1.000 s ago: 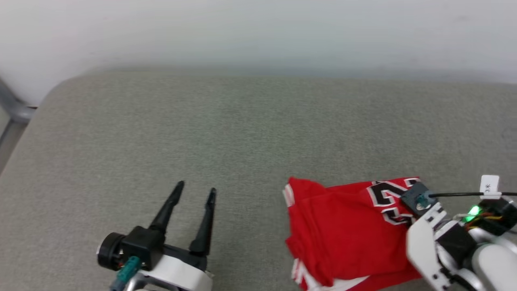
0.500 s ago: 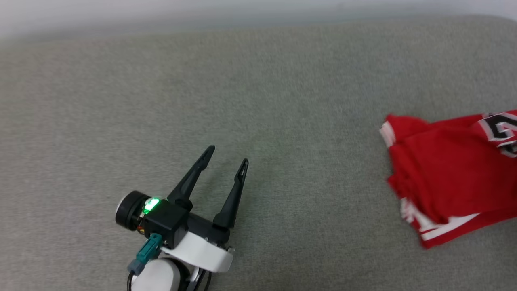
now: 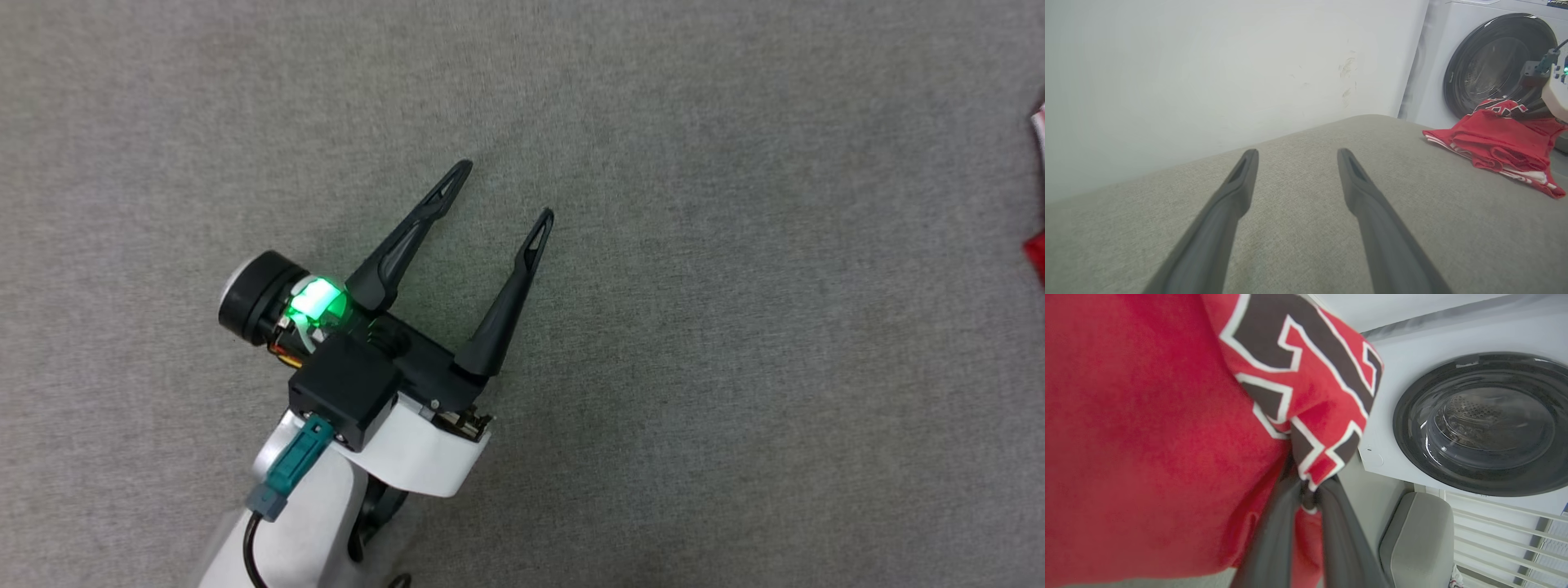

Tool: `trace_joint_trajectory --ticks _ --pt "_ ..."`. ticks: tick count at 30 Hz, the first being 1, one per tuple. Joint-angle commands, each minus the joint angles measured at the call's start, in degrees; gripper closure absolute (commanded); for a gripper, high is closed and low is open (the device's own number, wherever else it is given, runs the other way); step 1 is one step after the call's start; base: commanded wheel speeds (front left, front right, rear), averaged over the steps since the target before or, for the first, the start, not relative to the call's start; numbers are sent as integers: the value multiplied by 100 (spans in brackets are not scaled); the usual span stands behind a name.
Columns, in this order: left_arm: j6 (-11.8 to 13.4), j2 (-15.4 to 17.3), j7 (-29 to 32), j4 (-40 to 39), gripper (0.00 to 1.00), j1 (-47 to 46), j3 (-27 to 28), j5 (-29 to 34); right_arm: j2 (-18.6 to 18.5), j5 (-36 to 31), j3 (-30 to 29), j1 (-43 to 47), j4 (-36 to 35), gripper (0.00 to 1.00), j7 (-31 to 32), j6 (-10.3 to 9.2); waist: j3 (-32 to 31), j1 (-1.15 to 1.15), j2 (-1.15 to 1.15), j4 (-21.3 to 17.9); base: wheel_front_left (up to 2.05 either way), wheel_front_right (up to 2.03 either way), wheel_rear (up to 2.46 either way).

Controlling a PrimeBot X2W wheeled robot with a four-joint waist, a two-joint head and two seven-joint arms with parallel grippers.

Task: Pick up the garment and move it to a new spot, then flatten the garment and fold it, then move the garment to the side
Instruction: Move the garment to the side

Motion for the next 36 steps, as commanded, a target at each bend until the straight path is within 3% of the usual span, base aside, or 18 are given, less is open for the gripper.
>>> trace_joint_trajectory --ticks 1,9,10,11,21,36 --pt "-9 29 -12 -59 0 -105 -24 28 60 -82 -107 -134 85 100 -67 -12 257 -1 0 -5 0 0 0" --pt "-2 114 -12 -195 0 -230 1 9 494 -534 -818 -402 637 100 -323 -12 372 -1 0 126 0 0 0" --pt "1 106 -12 -180 0 -223 7 0 529 -642 -891 -403 644 42 -348 -12 350 -1 0 145 0 0 0" --pt "8 100 -12 -162 0 -205 15 -10 587 -717 -983 -412 677 0 -344 -12 312 -1 0 159 0 0 0" --pt "132 -94 -12 139 0 263 331 -260 1067 -1083 -1164 -421 139 0 -310 -12 -636 -1 0 254 0 0 0" --pt "432 -258 -12 622 0 1505 1507 -519 2919 223 -744 333 -2315 0 -873 -11 -2307 -1 0 569 0 0 0"
